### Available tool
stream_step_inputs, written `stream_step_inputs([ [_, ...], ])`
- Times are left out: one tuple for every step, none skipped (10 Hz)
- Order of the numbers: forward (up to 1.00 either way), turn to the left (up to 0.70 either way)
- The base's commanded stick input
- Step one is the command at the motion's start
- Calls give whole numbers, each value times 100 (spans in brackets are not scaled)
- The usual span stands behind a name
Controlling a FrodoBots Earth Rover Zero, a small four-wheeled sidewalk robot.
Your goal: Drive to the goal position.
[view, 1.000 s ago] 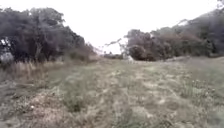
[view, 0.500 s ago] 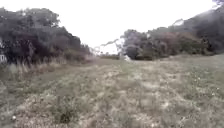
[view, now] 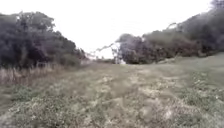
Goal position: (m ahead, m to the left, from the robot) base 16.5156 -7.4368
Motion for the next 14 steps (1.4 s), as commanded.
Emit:
stream_step_inputs([
  [50, 0],
  [50, 5],
  [50, 22],
  [50, 39],
  [50, 14],
  [50, 7],
  [50, 5],
  [50, 11],
  [50, 17],
  [50, 27],
  [50, 38],
  [50, 25],
  [50, 10],
  [50, 10],
])
